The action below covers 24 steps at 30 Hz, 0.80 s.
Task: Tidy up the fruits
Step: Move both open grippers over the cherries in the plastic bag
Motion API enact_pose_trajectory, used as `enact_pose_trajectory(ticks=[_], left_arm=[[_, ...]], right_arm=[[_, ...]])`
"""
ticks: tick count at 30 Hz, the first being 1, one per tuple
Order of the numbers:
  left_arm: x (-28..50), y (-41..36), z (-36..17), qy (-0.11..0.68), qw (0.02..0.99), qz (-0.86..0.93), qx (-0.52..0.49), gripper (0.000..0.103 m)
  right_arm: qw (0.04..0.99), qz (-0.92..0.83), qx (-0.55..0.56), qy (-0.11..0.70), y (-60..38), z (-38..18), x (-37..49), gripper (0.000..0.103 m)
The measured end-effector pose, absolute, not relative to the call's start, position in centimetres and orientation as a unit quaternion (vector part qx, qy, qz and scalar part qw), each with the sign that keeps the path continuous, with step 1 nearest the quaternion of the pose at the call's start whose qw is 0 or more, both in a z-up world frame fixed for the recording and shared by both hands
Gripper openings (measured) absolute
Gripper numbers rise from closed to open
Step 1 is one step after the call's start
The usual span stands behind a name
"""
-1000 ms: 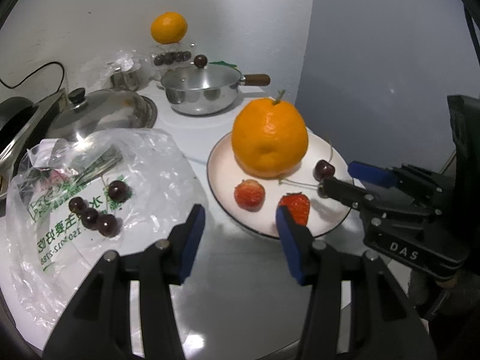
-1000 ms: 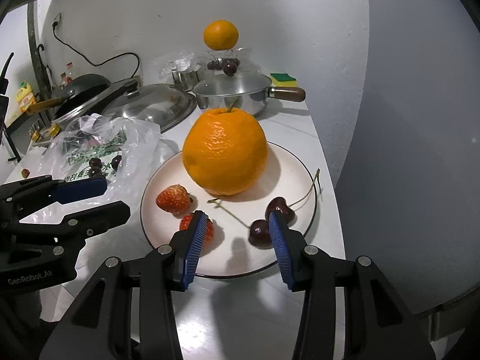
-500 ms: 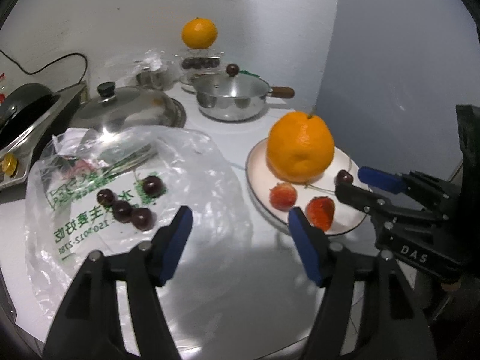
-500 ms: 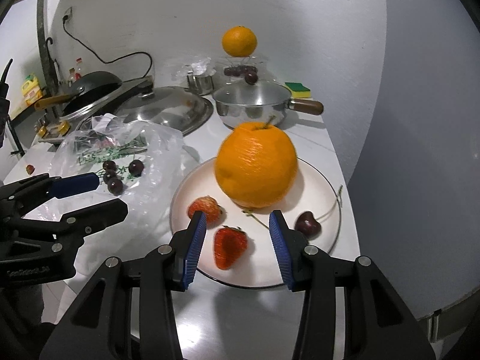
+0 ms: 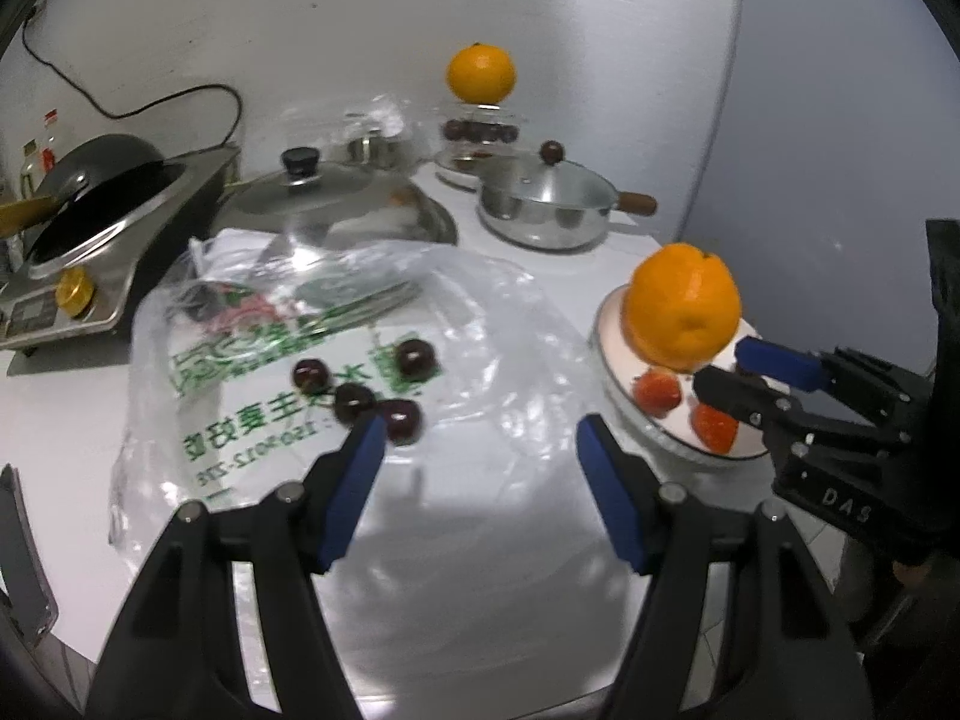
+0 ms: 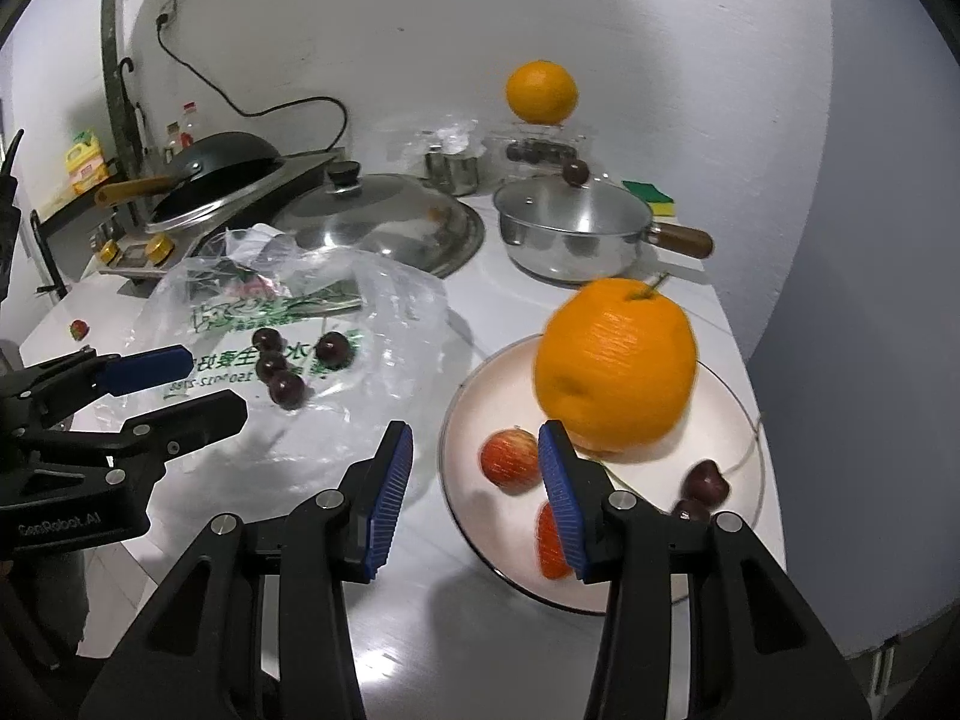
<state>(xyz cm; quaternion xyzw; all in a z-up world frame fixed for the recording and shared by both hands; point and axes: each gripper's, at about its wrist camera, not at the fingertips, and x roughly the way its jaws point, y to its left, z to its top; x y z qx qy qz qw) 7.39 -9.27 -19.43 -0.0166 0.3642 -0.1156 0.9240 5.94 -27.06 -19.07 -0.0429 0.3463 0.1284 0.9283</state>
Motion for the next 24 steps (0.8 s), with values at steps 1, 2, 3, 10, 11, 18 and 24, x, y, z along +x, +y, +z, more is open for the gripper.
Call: enact_pose_trajectory(ticks=[1, 2, 3, 10, 11, 18, 24], left_arm=[[7.3, -8.9, -19.4, 0.364, 0.924, -0.112, -0.018, 0.068], [7.3, -8.4, -19.4, 0.363, 0.925, -0.109, -0.020, 0.068], [7.2, -8.1, -19.4, 0.363, 0.925, -0.107, -0.021, 0.068], [6.9, -5.3, -19.7, 0.363, 0.927, -0.087, -0.034, 0.068], [6.9, -4.8, -19.8, 0.363, 0.927, -0.084, -0.037, 0.068], [7.3, -2.6, -20.2, 0.369, 0.926, -0.068, -0.052, 0.068], [7.6, -1.2, -20.5, 0.370, 0.925, -0.063, -0.059, 0.068]], right_arm=[[0.928, 0.131, -0.044, 0.346, -26.7, -19.0, 6.0, 0.046], [0.928, 0.133, -0.045, 0.346, -26.3, -19.0, 6.1, 0.046], [0.928, 0.135, -0.046, 0.345, -26.0, -19.0, 6.2, 0.046], [0.923, 0.155, -0.057, 0.347, -23.1, -19.1, 6.8, 0.046], [0.923, 0.157, -0.059, 0.347, -22.7, -19.1, 6.9, 0.046], [0.917, 0.172, -0.070, 0.352, -20.1, -19.5, 7.5, 0.046], [0.912, 0.182, -0.074, 0.361, -18.4, -20.1, 8.3, 0.046]])
